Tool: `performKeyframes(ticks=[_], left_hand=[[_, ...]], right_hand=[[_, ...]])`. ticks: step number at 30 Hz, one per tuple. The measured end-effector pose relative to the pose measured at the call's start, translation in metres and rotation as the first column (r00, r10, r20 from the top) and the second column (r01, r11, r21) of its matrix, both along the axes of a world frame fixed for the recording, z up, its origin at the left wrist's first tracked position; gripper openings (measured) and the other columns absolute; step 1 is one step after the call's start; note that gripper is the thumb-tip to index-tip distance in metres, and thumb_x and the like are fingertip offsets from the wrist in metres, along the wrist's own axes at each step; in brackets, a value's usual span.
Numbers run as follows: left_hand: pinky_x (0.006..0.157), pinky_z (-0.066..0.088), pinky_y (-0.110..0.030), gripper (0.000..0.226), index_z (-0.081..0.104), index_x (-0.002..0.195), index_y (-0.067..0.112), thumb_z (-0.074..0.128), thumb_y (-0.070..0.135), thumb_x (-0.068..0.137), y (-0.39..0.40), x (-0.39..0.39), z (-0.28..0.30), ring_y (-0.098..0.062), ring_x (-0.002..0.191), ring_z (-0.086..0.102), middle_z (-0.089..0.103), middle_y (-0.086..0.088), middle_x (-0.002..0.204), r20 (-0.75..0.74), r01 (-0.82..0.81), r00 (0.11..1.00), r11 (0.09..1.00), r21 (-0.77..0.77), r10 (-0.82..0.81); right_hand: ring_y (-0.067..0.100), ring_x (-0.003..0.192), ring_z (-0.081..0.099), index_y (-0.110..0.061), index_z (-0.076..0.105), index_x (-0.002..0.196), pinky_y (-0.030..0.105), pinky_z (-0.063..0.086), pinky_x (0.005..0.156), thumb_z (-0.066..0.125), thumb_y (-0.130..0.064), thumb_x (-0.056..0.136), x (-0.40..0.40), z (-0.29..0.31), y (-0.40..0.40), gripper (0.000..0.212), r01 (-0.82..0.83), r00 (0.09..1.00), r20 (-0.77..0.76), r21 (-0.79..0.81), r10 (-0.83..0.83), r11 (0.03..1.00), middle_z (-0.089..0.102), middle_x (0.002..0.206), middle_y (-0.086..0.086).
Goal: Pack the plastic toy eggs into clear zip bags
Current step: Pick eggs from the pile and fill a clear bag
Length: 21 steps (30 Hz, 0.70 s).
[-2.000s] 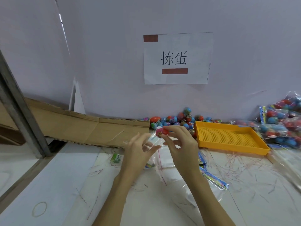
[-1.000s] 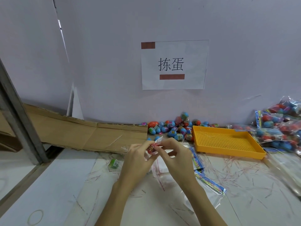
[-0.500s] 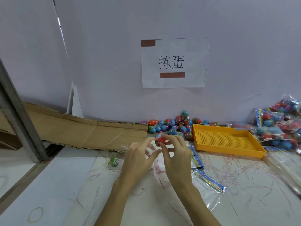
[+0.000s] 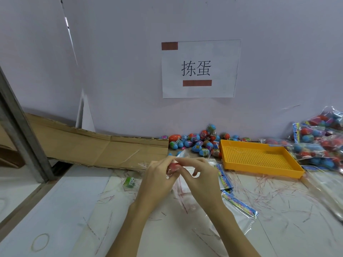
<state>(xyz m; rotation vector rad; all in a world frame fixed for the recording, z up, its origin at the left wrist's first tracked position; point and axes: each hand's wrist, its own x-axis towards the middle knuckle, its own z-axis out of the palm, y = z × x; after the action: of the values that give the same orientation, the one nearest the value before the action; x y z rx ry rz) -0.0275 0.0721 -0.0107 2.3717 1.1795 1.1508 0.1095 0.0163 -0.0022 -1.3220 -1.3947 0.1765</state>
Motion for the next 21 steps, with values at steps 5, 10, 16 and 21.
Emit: performKeyframes(ticks=[5, 10, 16, 21], left_hand=[[0.074, 0.043, -0.023, 0.022, 0.069, 0.116, 0.03, 0.07, 0.022, 0.096, 0.0, -0.003, -0.001, -0.014, 0.092, 0.053, 0.069, 0.015, 0.09, -0.066, 0.055, 0.996, 0.998, -0.034, -0.057], [0.077, 0.046, -0.026, 0.056, 0.058, 0.141, 0.032, 0.069, 0.007, 0.092, -0.001, -0.005, 0.0, -0.013, 0.096, 0.05, 0.064, 0.018, 0.099, -0.103, 0.059, 0.993, 0.998, -0.019, -0.061], [0.076, 0.043, -0.021, 0.057, 0.054, 0.144, 0.036, 0.072, 0.018, 0.092, -0.002, -0.004, 0.002, -0.012, 0.093, 0.051, 0.066, 0.022, 0.1, -0.081, 0.05, 0.995, 0.999, -0.022, -0.051], [0.069, 0.051, -0.027, 0.055, 0.059, 0.139, 0.031, 0.063, 0.019, 0.086, 0.0, -0.004, 0.001, -0.011, 0.079, 0.059, 0.067, 0.013, 0.09, -0.031, 0.085, 0.996, 0.996, -0.041, -0.086]], right_hand=[[0.011, 0.079, 0.062, -0.029, 0.074, 0.099, 0.014, 0.042, 0.063, 0.059, -0.027, 0.103, 0.001, -0.002, -0.001, 0.016, -0.209, 0.975, 0.062, -0.083, 0.214, 0.974, 0.07, 0.087, -0.019], [0.018, 0.053, 0.064, -0.03, 0.073, 0.101, 0.036, 0.054, 0.052, 0.051, -0.032, 0.105, -0.004, -0.005, -0.004, 0.023, -0.35, 0.932, -0.01, -0.28, 0.362, 0.894, 0.071, 0.088, -0.008], [0.002, 0.069, 0.062, -0.02, 0.075, 0.1, 0.029, 0.054, 0.07, 0.051, -0.022, 0.104, -0.007, -0.005, -0.004, 0.024, -0.251, 0.944, 0.146, -0.266, 0.296, 0.931, 0.058, 0.103, -0.032], [-0.001, 0.059, 0.064, -0.037, 0.061, 0.114, 0.012, 0.047, 0.063, 0.038, -0.032, 0.11, -0.009, -0.005, -0.006, 0.024, -0.203, 0.944, 0.184, -0.331, 0.274, 0.922, 0.062, 0.088, -0.022]])
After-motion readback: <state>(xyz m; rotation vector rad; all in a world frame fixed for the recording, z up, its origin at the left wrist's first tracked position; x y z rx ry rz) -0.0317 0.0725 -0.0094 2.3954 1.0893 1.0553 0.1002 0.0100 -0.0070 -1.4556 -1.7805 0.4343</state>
